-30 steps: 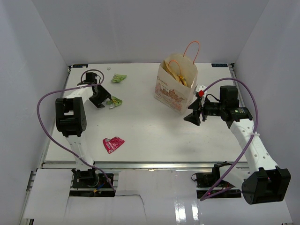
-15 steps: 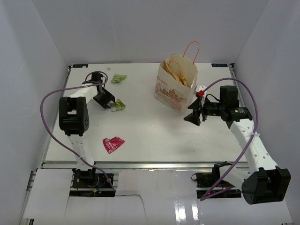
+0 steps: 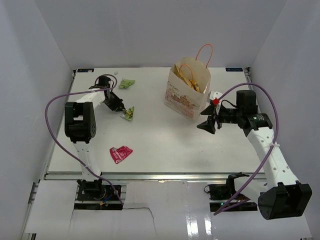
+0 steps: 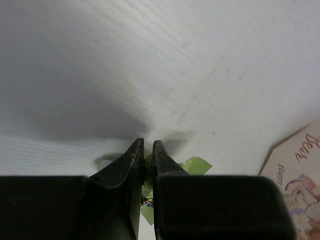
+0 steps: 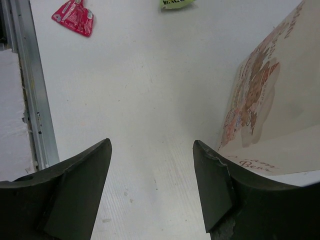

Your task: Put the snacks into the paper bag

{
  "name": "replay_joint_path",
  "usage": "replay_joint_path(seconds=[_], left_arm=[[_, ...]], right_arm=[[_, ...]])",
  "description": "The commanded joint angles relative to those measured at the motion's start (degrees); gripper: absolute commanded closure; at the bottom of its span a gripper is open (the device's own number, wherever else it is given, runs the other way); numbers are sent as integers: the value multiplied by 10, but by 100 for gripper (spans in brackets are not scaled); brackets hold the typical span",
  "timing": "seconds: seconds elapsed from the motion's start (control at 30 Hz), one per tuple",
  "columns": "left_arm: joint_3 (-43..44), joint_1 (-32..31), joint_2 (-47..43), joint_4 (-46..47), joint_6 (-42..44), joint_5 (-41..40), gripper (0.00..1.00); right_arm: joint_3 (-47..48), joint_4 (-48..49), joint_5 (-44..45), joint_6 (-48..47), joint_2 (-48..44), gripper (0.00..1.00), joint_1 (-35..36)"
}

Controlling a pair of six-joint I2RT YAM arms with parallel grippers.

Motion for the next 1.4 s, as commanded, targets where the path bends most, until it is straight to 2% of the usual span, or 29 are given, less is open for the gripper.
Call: replay_joint_path(seconds=[0.0,0.03,0.13,0.17,0.27,0.33,0.37,0.43,0.47,0.57,0.63,0.67,0.7,0.8,0.93,1.23,1.33,1.37], left_arm=[[-17,-3,-58,64,67,83,92],[-29,-3,-72,77,88,100,97],[-86,-4,-130,131,110,173,100],[-100,-6,-143,157,119,215,100],[-152,-18,-190,190,122,257,100],[-183,-42,-223,203,116,276,100],[-191,-64,-232,218,106,278,100],[-217,-88,-257,237,87,274,100],[-225,-111,-264,259,61,271,100],[-260,-137,-290,307,21,255,100],[-281,-152,-312,334,-19,242,100],[-299,-156,-318,355,-29,240,100],[-305,-159,-324,357,-37,236,100],[-322,-167,-343,357,-50,229,100],[-341,-172,-368,375,-60,230,100],[-375,-181,-400,382,-73,237,100],[-381,-182,-405,389,-79,242,100],[-380,-182,-407,390,-79,244,100]], right_arm=[[47,-54,-50,-76,-16,28,0],[61,-72,-58,-128,-18,28,2],[74,-127,-69,-217,-25,28,33],[75,-140,-53,-232,-27,28,66],[63,-128,13,-221,-29,28,165],[51,-65,39,-164,-19,29,227],[36,-33,71,-80,-14,30,244],[25,62,105,7,13,31,290],[18,90,138,82,35,31,304],[16,178,200,157,74,32,354],[14,250,250,277,108,27,370],[26,260,304,322,137,26,372],[33,266,328,410,152,25,373],[48,272,379,524,189,22,376],[58,288,378,579,213,23,378],[110,303,369,593,263,36,380],[117,303,370,590,276,47,380],[113,303,367,589,278,54,380]])
